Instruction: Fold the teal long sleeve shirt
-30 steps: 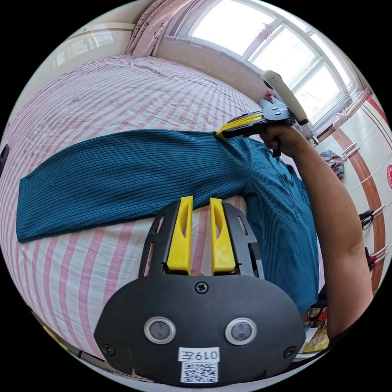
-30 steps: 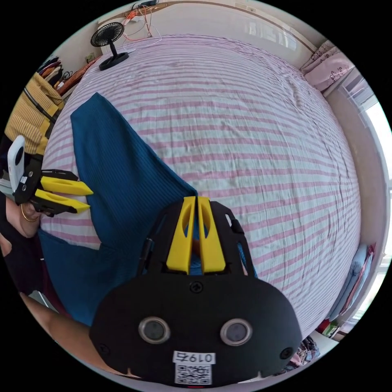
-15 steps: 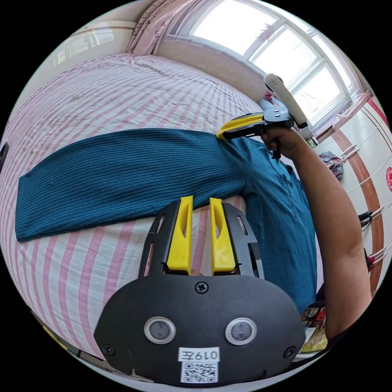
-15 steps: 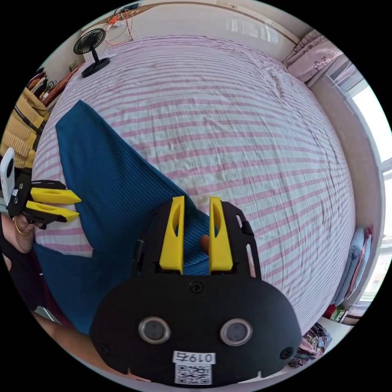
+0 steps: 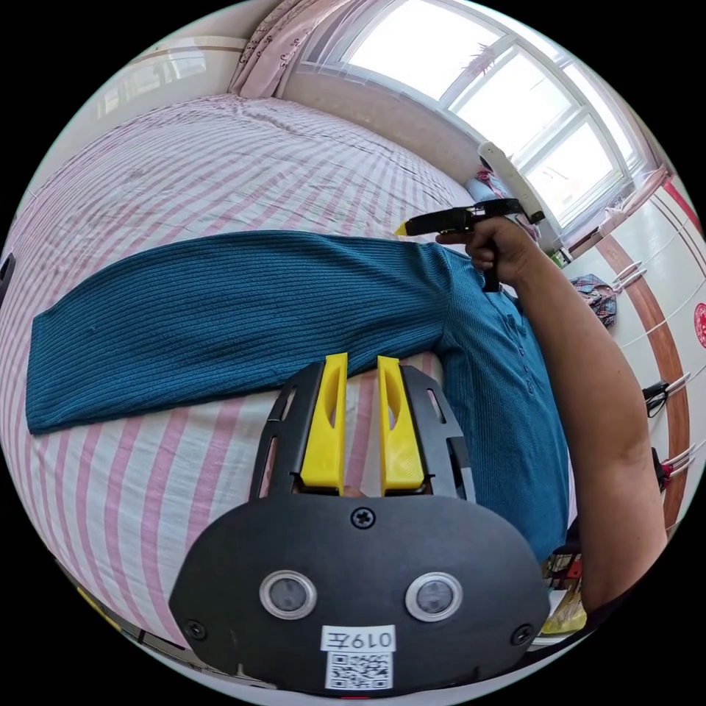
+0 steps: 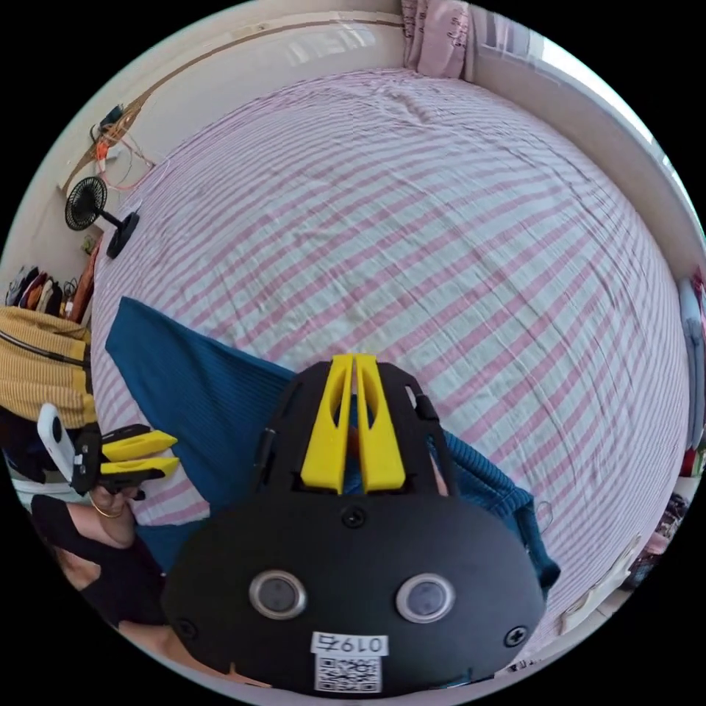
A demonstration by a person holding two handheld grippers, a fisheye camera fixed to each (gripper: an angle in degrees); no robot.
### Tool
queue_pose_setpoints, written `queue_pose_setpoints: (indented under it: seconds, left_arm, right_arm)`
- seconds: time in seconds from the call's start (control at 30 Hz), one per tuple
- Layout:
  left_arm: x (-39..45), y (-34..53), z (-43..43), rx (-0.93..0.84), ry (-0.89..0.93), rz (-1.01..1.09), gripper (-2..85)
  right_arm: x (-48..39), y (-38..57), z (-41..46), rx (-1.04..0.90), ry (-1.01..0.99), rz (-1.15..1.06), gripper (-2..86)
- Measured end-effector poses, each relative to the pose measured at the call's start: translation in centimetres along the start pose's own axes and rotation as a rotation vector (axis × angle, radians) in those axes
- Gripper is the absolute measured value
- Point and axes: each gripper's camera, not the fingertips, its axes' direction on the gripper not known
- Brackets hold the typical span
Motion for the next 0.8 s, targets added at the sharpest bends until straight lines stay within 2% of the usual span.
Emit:
queue_pose_setpoints:
  seconds: [0.13,0.3,0.43,0.6,0.8]
  left_arm:
    - [-0.1,-0.1,-0.1,0.000,0.002,-0.001,5.6]
    - [-0.1,-0.1,-0.2,0.000,0.001,0.001,5.6]
    - [0.2,-0.3,-0.3,-0.005,-0.012,0.011,5.7]
    - [0.2,-0.4,-0.5,-0.006,-0.011,0.010,5.6]
    - [0.3,-0.5,-0.8,-0.007,-0.010,0.007,5.5]
  right_arm:
    - [0.1,1.0,-0.4,0.072,0.039,-0.003,-0.7]
    - [-1.8,3.0,-1.3,0.122,0.058,-0.209,-0.1]
    - [-3.4,4.3,-0.9,0.057,0.068,-0.375,2.8]
    - [-4.7,4.8,1.3,-0.014,0.121,-0.438,6.8]
    - [-4.9,5.1,5.0,-0.104,0.172,-0.443,-0.5]
